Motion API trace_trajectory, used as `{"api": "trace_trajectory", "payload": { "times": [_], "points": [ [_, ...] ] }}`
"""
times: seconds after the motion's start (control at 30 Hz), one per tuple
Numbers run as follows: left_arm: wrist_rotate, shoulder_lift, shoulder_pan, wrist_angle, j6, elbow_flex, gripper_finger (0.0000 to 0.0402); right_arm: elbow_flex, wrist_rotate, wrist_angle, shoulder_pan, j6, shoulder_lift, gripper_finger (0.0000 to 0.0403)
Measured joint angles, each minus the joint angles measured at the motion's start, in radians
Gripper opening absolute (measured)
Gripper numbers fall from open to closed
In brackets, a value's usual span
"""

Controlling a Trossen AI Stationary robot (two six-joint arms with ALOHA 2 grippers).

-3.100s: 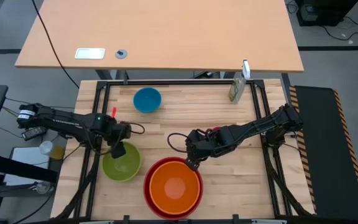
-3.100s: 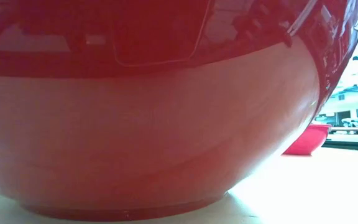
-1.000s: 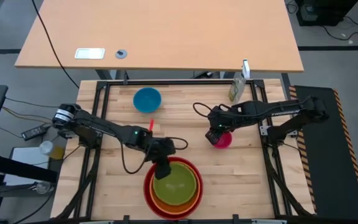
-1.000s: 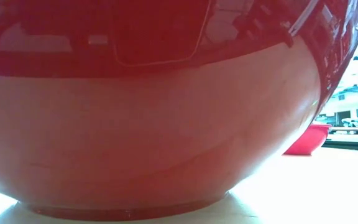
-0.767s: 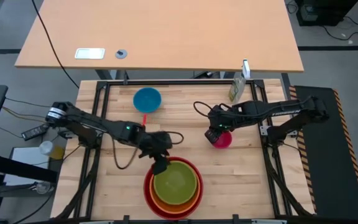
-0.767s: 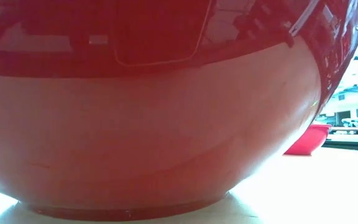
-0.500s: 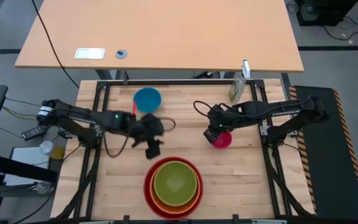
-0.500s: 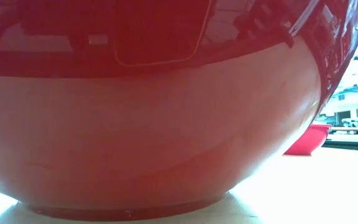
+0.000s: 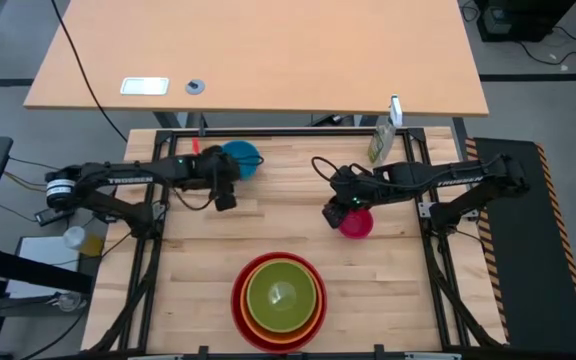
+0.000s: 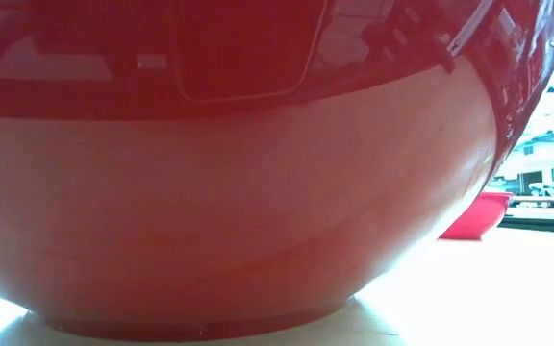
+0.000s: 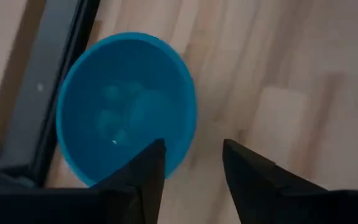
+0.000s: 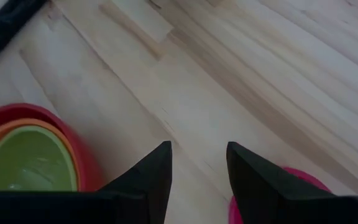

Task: Nest bowls inside each other
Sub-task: Stack the blue bowl on top of the green bowl

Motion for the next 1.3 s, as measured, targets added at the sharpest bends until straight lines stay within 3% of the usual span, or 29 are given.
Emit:
{"api": "trace_trajectory", "payload": {
  "times": [0.3,0.5,0.7,1.07,1.3],
  "points": [
    [-0.005,0.117,0.063,0.121,0.330,-0.060,0.0244,0.000,-0.010,0.022,0.000,-0.002,0.000,0.0160],
    [-0.039,0.232,0.089,0.132,0.401,-0.060,0.0245,0.000,-0.013,0.029,0.000,-0.002,0.001,0.0160],
    [-0.121,0.280,0.090,0.131,0.376,-0.060,0.0196,0.000,-0.014,0.029,0.002,-0.002,0.000,0.0160],
    [-0.078,0.244,0.068,0.001,0.216,0.016,0.0026,0.000,-0.014,0.027,0.001,-0.031,0.001,0.0160],
    [-0.025,0.226,0.054,-0.028,0.153,0.056,0.0014,0.000,-0.018,0.027,-0.006,-0.039,0.001,0.0160]
  ]
}}
